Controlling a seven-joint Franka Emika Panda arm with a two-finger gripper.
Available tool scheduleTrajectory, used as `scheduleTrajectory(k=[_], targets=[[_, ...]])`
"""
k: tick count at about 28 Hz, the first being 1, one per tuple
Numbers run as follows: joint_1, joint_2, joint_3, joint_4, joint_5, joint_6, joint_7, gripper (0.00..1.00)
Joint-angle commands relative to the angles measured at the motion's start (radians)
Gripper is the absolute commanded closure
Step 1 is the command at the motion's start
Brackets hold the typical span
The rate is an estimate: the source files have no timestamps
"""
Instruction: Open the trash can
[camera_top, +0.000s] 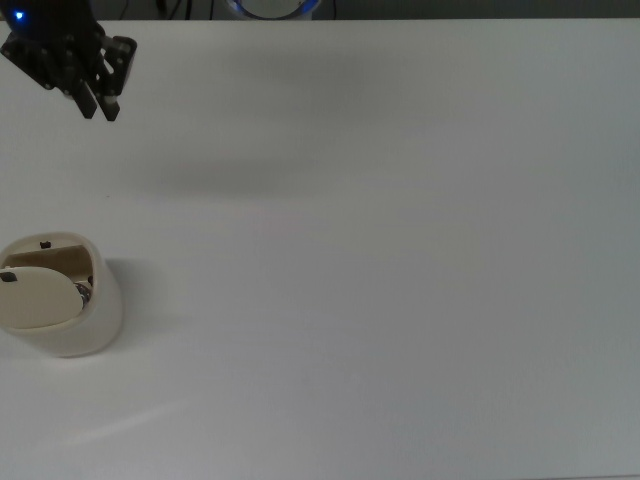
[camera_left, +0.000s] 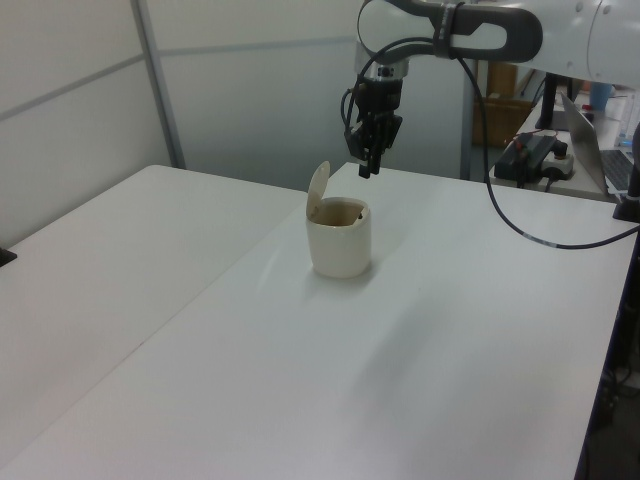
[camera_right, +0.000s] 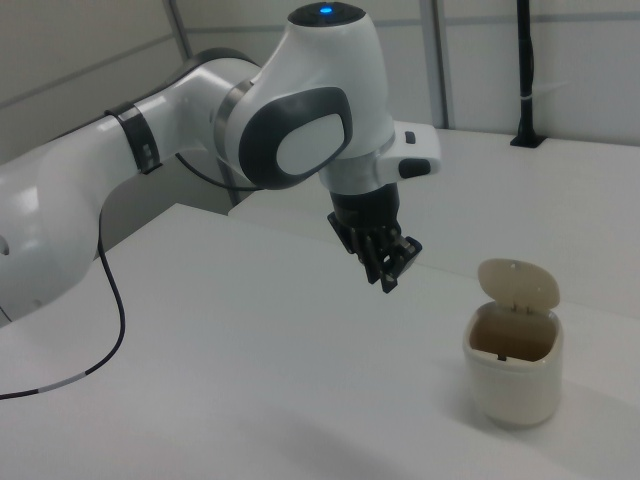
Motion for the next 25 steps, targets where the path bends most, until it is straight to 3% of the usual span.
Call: scheduleTrajectory(k=[1, 3, 10, 16, 19, 25], targets=[[0.019, -0.028, 0.022, -0.016, -0.043, -0.039, -0.002, 0.68], [0.031, -0.028, 0.025, -0.016, -0.059, -0.039, -0.002, 0.66], [0.084, -0.025, 0.025, -0.019, -0.105, -0.039, -0.002, 0.41], [0.097, -0.015, 0.028, -0.022, -0.126, -0.039, -0.001, 0.0], [0.13, -0.008, 0.028, -0.029, -0.175, -0.039, -0.001, 0.0], [0.148, -0.005, 0.028, -0.029, -0.183, -0.052, 0.005, 0.0]])
